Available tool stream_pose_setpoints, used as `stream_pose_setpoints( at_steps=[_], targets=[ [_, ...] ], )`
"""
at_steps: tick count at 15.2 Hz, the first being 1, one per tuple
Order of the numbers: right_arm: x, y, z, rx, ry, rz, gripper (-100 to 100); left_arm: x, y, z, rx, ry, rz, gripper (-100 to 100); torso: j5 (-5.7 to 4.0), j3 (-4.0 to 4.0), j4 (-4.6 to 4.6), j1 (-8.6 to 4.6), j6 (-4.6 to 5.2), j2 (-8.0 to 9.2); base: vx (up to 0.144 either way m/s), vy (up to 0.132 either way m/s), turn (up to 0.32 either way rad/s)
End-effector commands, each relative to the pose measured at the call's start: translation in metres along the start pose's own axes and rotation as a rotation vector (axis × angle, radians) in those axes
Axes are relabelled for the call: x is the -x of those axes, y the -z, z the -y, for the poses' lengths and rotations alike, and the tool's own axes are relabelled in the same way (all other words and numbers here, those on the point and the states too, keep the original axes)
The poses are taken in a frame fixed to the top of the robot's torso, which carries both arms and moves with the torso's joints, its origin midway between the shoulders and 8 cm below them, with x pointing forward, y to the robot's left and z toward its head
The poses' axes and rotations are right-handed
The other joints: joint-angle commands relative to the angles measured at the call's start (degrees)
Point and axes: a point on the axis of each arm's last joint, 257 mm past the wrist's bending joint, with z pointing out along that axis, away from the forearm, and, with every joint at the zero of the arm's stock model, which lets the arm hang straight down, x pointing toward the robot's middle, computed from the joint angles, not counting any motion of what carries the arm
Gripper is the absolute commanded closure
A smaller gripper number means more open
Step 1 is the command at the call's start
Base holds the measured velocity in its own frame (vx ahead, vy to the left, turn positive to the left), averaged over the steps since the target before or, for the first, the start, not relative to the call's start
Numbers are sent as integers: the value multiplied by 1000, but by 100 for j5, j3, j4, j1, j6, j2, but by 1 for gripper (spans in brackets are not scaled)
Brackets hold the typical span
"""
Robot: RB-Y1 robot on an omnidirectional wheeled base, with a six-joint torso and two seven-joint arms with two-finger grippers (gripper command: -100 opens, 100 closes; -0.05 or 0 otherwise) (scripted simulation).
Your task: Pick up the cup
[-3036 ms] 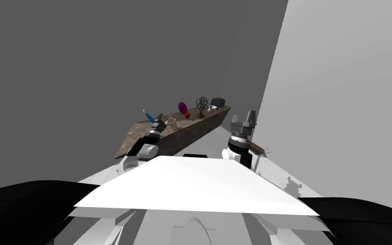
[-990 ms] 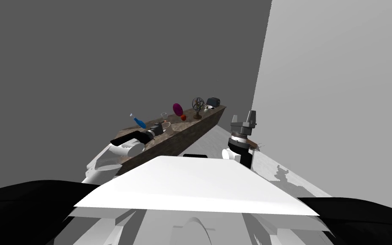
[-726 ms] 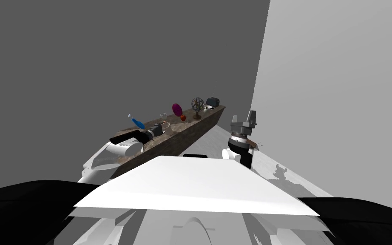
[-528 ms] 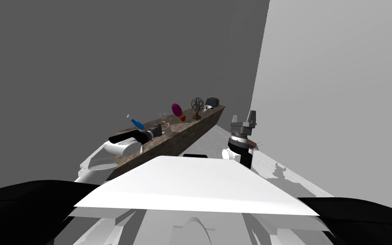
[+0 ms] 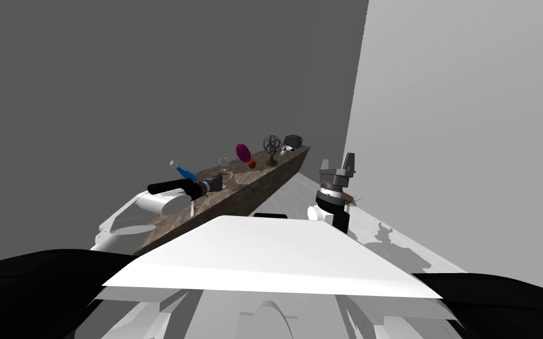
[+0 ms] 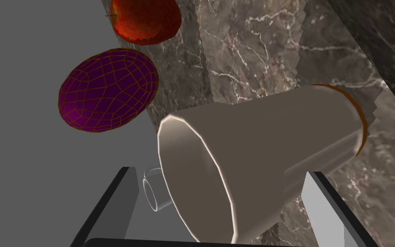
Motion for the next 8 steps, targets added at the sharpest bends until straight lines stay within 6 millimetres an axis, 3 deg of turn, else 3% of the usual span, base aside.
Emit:
stream_pose_setpoints(
  at_steps=[1,8],
  targets=[
    [0,0,0,0,0,0,0,2,3,-8,47,3,-1,-100,0,0,0,0,0,0,39,12,-84],
    [0,0,0,0,0,0,0,8,15,-27,172,5,-2,-100,0,-2,-1,0,0,-3,30,9,-53]
  ],
)
